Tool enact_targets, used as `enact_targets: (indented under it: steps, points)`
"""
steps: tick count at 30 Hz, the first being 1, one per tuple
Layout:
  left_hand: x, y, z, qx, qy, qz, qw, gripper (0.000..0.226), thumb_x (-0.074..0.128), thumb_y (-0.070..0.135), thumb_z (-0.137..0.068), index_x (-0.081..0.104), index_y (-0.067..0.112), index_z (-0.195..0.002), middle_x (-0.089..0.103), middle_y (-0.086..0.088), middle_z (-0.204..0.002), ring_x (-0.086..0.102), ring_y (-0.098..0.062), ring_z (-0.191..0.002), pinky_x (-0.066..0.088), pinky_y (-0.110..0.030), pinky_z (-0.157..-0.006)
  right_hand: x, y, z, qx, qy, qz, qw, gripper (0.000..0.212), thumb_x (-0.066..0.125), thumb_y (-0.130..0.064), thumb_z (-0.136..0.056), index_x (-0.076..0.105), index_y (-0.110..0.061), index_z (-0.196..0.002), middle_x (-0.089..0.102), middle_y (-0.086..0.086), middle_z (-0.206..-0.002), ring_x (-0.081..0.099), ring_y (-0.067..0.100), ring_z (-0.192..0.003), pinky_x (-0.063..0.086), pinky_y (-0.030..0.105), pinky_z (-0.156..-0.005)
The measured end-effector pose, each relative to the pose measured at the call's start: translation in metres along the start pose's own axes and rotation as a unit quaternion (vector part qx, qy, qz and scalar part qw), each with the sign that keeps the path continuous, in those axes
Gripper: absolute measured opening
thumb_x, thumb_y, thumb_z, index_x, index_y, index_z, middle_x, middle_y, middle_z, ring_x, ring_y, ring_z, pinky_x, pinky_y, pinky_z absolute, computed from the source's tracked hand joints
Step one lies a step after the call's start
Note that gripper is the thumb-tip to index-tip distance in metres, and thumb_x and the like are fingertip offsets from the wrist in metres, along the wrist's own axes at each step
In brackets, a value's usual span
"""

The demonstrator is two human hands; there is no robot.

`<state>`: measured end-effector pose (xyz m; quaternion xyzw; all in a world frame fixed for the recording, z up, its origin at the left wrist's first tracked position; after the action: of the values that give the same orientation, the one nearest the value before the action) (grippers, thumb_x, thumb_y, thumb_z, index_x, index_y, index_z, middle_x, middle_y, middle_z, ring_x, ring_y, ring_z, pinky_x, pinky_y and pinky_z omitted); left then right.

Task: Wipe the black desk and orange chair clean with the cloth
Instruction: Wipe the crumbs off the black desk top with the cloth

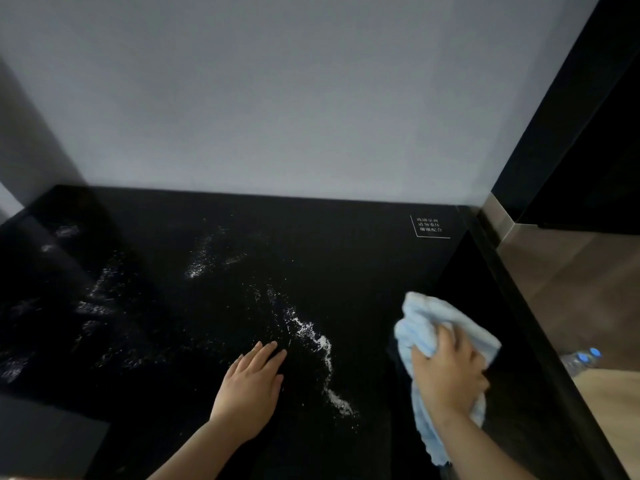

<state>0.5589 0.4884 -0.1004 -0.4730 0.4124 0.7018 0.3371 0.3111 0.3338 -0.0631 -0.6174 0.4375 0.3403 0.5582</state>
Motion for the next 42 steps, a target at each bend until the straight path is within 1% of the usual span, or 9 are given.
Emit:
enact_targets:
  steps: [3,7,11,17,22,26,33,38,42]
  points:
    - [0.001,-0.007,0.008,0.029,-0.008,-0.003,1.000,0.048,0.023,0.037,-0.102,0.015,0.031,-0.149,0.005,0.013,-0.157,-0.004,-0.009,-0.145,-0.002,-0.028,-0.116,-0.001,0.006,0.020,0.083,0.014,-0.033,0.996,0.051,0.067,-0.028,-0.082,0.052,-0.013,-0.129,0.047,0.016,-0.137,0.044,0.043,-0.116,0.041,0.056,-0.087]
    - [-0.003,-0.025,0.013,0.047,-0.038,-0.004,0.998,0.046,0.023,0.036,-0.101,0.016,0.037,-0.147,0.006,0.017,-0.156,-0.006,-0.007,-0.144,-0.003,-0.036,-0.117,0.018,-0.070,0.093,-0.100,0.001,-0.089,0.991,0.046,0.087,-0.016,-0.054,0.071,-0.009,-0.096,0.066,0.018,-0.111,0.063,0.044,-0.087,0.050,0.047,-0.065]
    - [-0.003,-0.048,0.026,0.040,-0.042,-0.023,0.998,0.048,0.023,0.036,-0.101,0.009,0.043,-0.147,-0.001,0.017,-0.157,-0.013,-0.014,-0.144,-0.005,-0.038,-0.116,0.032,-0.102,0.118,-0.140,-0.066,-0.183,0.971,0.012,0.065,-0.025,-0.079,0.063,-0.023,-0.090,0.061,-0.006,-0.098,0.059,0.021,-0.090,0.046,0.032,-0.072]
    - [-0.002,-0.060,0.035,0.037,-0.032,-0.002,0.999,0.048,0.023,0.037,-0.101,0.010,0.043,-0.147,-0.002,0.012,-0.158,-0.016,-0.021,-0.144,-0.008,-0.036,-0.115,0.002,-0.016,0.067,0.086,0.018,-0.045,0.995,0.047,0.066,-0.023,-0.081,0.054,-0.012,-0.125,0.048,0.019,-0.134,0.045,0.045,-0.114,0.042,0.056,-0.084]
    - [-0.001,-0.058,0.033,0.026,-0.018,0.010,0.999,0.046,0.024,0.038,-0.101,0.017,0.043,-0.146,0.004,0.014,-0.157,-0.009,-0.020,-0.145,-0.003,-0.036,-0.117,0.030,-0.101,0.131,-0.122,-0.032,-0.070,0.990,0.041,0.084,-0.015,-0.057,0.069,-0.008,-0.094,0.065,0.019,-0.112,0.061,0.044,-0.089,0.050,0.048,-0.063]
    - [-0.004,-0.063,0.029,0.022,-0.011,0.005,1.000,0.045,0.026,0.045,-0.099,0.022,0.046,-0.143,0.010,0.016,-0.156,-0.001,-0.017,-0.145,0.005,-0.035,-0.116,0.020,-0.120,0.138,-0.190,0.022,-0.170,0.967,0.021,0.065,-0.021,-0.071,0.067,-0.010,-0.089,0.068,0.009,-0.096,0.065,0.034,-0.081,0.048,0.038,-0.061]
    - [-0.002,-0.067,0.016,0.011,-0.034,-0.003,0.999,0.065,0.030,0.056,-0.095,-0.002,0.039,-0.148,-0.010,0.006,-0.158,-0.019,-0.027,-0.143,-0.005,-0.043,-0.116,0.014,-0.028,0.058,0.048,0.012,0.019,0.999,0.061,0.070,-0.031,-0.080,0.044,-0.017,-0.134,0.034,0.022,-0.143,0.040,0.043,-0.121,0.043,0.059,-0.086]
    - [-0.006,-0.066,0.001,-0.033,-0.019,-0.018,0.999,0.081,0.036,0.068,-0.086,-0.007,0.038,-0.148,-0.014,0.005,-0.158,-0.020,-0.026,-0.143,-0.004,-0.048,-0.115,0.043,-0.079,0.055,-0.108,-0.093,0.089,0.986,0.054,0.050,-0.041,-0.088,0.036,-0.032,-0.139,0.026,0.010,-0.149,0.032,0.031,-0.131,0.044,0.045,-0.094]
    - [-0.012,-0.075,-0.012,-0.095,-0.019,0.007,0.995,0.099,0.046,0.079,-0.071,-0.004,0.040,-0.147,-0.012,0.006,-0.158,-0.019,-0.025,-0.143,-0.004,-0.055,-0.112,0.058,-0.117,0.101,-0.286,-0.212,-0.086,0.930,0.057,0.060,-0.034,-0.074,0.057,-0.024,-0.130,0.043,0.004,-0.144,0.036,0.024,-0.135,0.030,0.039,-0.110]
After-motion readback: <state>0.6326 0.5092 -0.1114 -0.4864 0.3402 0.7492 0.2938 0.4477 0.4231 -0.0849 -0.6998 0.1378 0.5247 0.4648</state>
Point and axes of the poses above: each hand's wrist, its own z-axis away from the middle knuckle, its own x-axis out of the palm, y = z × x, the point moved 6 cm from there along -z, towards the middle knuckle
